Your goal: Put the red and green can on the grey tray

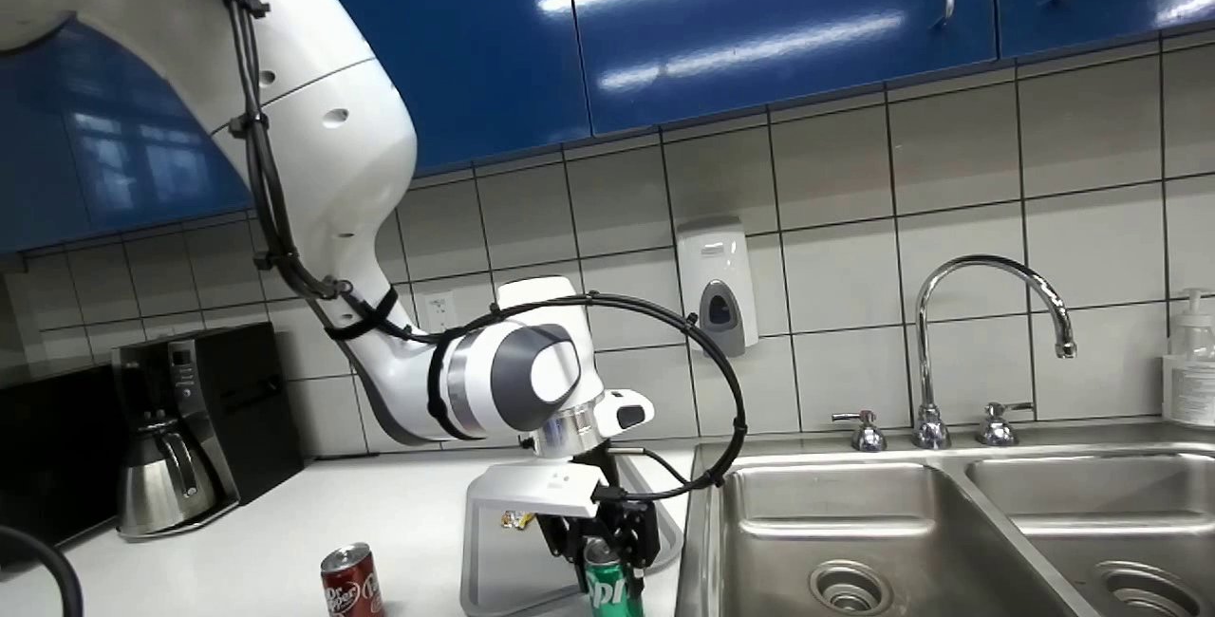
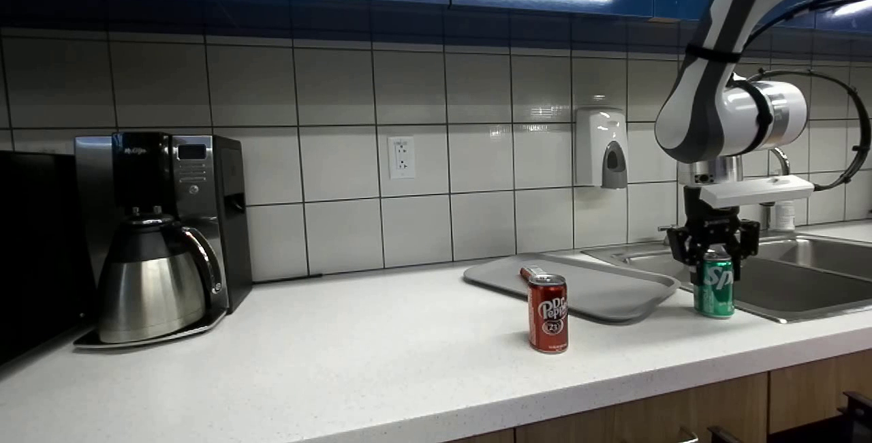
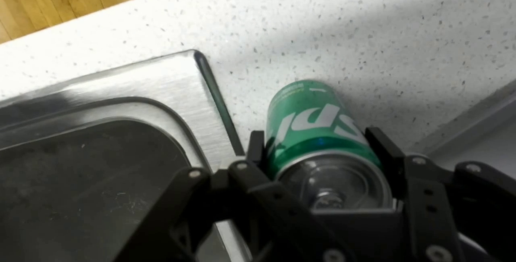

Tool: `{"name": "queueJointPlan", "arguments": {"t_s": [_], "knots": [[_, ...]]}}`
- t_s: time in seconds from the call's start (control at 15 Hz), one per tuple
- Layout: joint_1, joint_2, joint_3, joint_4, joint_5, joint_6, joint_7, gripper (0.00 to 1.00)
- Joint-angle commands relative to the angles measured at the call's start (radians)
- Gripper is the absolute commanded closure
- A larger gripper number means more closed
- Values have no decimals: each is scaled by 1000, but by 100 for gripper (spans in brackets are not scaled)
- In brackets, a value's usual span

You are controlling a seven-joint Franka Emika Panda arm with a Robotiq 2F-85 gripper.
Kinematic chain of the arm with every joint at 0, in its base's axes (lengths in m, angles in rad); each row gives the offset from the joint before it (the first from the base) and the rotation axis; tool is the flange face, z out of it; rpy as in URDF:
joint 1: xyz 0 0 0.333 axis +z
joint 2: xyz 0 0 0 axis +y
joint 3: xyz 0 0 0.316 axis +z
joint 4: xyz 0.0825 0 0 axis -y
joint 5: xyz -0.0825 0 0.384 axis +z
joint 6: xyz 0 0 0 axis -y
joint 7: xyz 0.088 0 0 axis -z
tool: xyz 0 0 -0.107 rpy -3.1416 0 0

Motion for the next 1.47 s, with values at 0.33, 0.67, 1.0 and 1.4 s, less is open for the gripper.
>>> {"name": "queueJointPlan", "arguments": {"t_s": [0.33, 0.67, 1.0, 1.4], "knots": [[22, -83, -8, -16, -3, 14, -2, 61], [24, -184, -1, -32, -22, 4, 9, 61], [22, -203, 7, -22, -9, 2, 3, 61], [34, -156, 18, 26, 4, 7, -5, 61]]}}
